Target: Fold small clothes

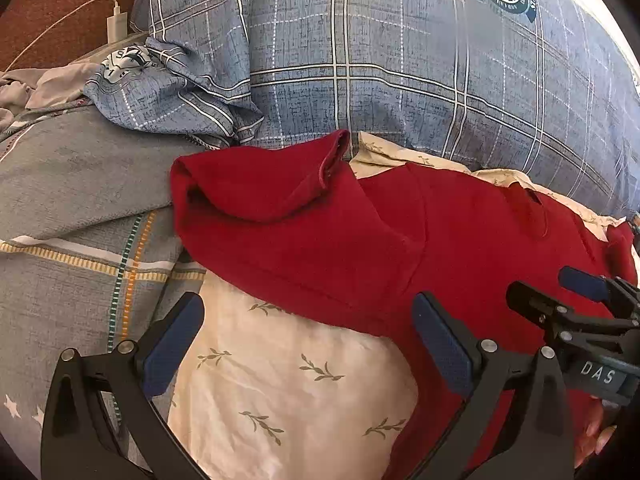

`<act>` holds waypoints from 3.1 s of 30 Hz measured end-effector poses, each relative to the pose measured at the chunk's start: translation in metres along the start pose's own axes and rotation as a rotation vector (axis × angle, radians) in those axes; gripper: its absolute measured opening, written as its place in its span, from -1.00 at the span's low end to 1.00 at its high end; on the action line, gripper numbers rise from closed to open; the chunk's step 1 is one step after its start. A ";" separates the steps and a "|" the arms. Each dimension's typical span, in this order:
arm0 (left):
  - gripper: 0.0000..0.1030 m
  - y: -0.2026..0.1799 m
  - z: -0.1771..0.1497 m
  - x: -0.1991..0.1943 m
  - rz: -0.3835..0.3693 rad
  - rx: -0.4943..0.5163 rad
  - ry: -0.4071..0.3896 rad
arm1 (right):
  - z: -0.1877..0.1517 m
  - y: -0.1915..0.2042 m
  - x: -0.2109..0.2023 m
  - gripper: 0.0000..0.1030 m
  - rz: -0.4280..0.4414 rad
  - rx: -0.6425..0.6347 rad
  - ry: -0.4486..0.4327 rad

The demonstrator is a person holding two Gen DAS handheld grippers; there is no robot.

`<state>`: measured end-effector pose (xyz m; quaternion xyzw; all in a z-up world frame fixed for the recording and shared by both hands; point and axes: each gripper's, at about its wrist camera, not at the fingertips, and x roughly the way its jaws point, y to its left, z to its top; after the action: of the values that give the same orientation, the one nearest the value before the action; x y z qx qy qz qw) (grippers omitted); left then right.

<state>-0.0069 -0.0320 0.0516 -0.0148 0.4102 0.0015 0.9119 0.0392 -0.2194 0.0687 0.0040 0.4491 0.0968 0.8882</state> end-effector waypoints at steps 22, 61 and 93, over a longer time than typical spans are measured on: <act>1.00 0.096 0.021 0.002 0.165 -0.236 -0.004 | 0.106 0.114 0.063 0.23 0.343 -0.046 0.146; 1.00 0.011 0.009 -0.009 0.032 -0.101 -0.093 | 0.013 -0.204 -0.047 -0.42 -0.208 0.209 0.092; 1.00 -0.007 0.003 0.014 0.042 -0.032 -0.013 | 0.030 -0.003 -0.015 -0.18 0.141 -0.139 -0.022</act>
<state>0.0048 -0.0395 0.0435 -0.0205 0.4044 0.0273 0.9140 0.0551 -0.2225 0.0986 -0.0249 0.4303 0.1896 0.8822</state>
